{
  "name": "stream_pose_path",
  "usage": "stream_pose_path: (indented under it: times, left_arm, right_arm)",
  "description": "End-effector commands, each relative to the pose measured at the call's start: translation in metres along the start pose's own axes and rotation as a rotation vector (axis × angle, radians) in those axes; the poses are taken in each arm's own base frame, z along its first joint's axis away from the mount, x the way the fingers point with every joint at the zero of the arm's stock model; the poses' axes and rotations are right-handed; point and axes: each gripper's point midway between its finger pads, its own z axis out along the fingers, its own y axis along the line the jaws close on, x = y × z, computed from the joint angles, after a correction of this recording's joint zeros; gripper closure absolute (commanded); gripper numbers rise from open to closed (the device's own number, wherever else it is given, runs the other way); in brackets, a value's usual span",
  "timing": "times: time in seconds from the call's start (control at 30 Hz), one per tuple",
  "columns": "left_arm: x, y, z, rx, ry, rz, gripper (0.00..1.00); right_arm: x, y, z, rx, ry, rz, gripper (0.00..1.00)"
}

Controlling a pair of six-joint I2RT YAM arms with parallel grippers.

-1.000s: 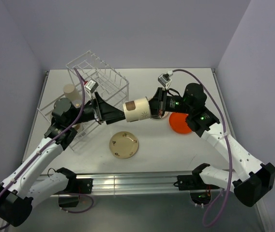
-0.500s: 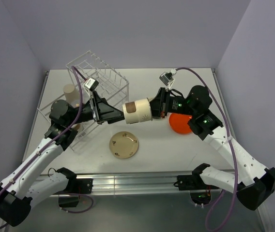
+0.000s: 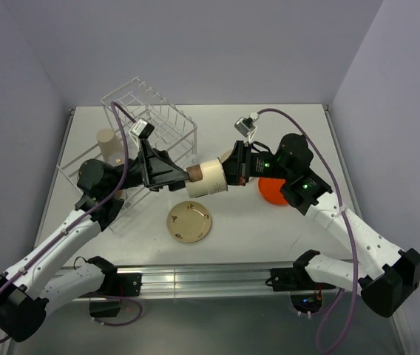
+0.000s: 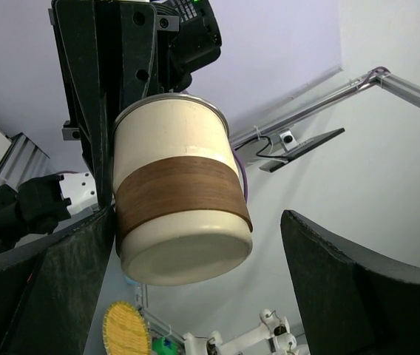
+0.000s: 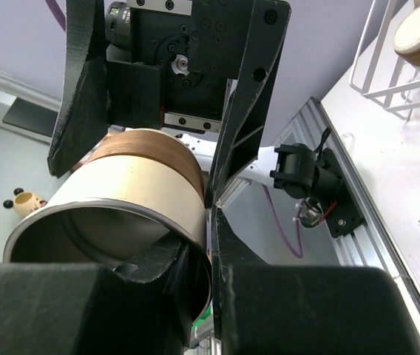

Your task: Load the mixed dishes into the dish rack

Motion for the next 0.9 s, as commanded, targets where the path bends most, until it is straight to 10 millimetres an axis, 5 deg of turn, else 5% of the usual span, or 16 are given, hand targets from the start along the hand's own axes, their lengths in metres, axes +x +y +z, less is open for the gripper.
stream_pose_path:
  times: [0.0, 0.27, 0.37, 0.57, 0.6, 0.67, 0.7, 0.77, 0.8, 0.87]
  left_arm:
    - [0.007, -0.038, 0.003, 0.113, 0.018, 0.086, 0.01]
    - [0.004, -0.031, 0.010, 0.070, 0.014, 0.087, 0.02]
    - [0.004, -0.029, 0.012, 0.065, 0.018, 0.083, 0.10]
    - [0.005, -0.028, 0.014, 0.065, 0.032, 0.078, 0.56]
    - [0.004, -0.028, 0.014, 0.064, 0.034, 0.079, 0.76]
    - [0.007, -0.029, 0.013, 0.054, 0.051, 0.082, 0.99]
    - [0.004, -0.029, 0.012, 0.038, 0.046, 0.097, 1.00]
    - [-0.002, -0.026, 0.006, -0.055, 0.021, 0.139, 1.00]
    - [-0.016, -0.022, -0.002, -0.115, -0.028, 0.167, 1.00]
    - [-0.033, -0.026, -0.018, -0.217, -0.095, 0.252, 1.00]
  right_arm:
    - [-0.005, -0.002, 0.006, 0.018, -0.005, -0.031, 1.00]
    - [-0.010, -0.001, 0.006, 0.056, -0.035, -0.049, 1.00]
    - [-0.012, -0.002, 0.007, 0.070, -0.043, -0.056, 1.00]
    - [-0.016, 0.000, 0.009, 0.074, -0.055, -0.059, 1.00]
    - [-0.017, 0.001, 0.009, 0.072, -0.060, -0.062, 1.00]
    - [-0.018, 0.000, 0.009, 0.084, -0.063, -0.069, 0.88]
    - [-0.018, -0.004, 0.006, 0.119, -0.057, -0.077, 0.63]
    - [-0.024, -0.011, 0.002, 0.194, -0.095, -0.094, 0.43]
    - [-0.024, -0.017, -0.004, 0.249, -0.097, -0.104, 0.21]
    - [-0.033, -0.022, -0.015, 0.323, -0.159, -0.120, 0.06]
